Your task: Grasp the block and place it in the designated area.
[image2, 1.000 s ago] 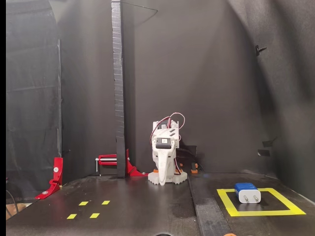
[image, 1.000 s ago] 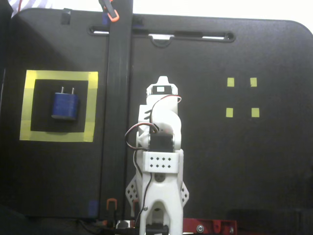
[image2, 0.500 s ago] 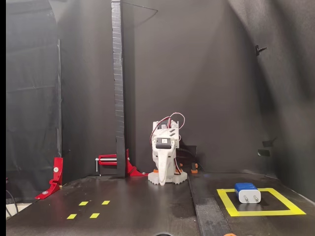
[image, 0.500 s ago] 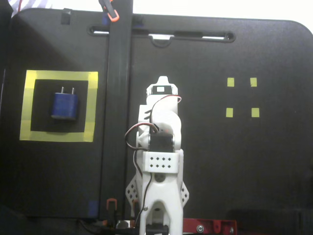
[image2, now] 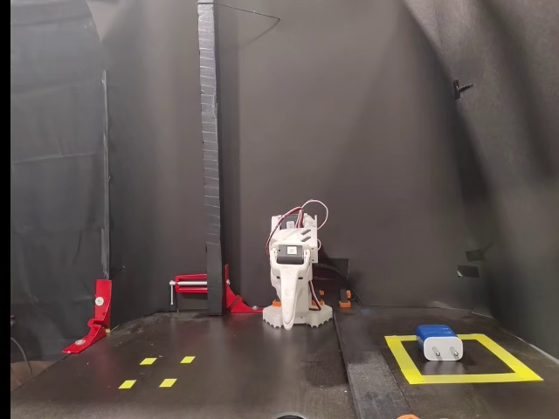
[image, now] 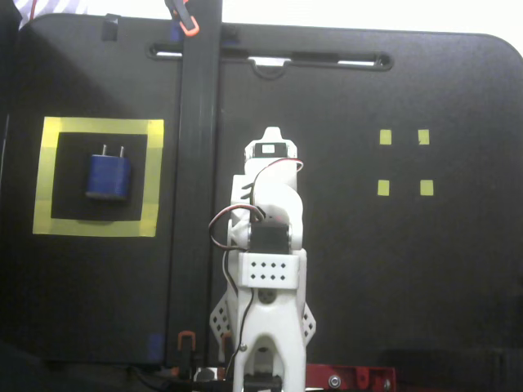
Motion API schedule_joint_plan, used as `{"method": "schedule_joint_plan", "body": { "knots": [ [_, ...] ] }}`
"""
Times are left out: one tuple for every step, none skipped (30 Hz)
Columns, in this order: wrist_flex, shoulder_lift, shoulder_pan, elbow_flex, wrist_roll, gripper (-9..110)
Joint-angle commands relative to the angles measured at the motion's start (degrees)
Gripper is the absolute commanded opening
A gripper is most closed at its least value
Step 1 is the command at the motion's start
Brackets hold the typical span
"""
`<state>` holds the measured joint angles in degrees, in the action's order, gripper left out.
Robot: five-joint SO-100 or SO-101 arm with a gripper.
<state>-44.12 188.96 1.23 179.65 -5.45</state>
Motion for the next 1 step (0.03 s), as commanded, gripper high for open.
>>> {"method": "schedule_joint_plan", "body": {
  "knots": [
    [0.26,0.35,0.0,0.26,-0.44,0]
  ]
}}
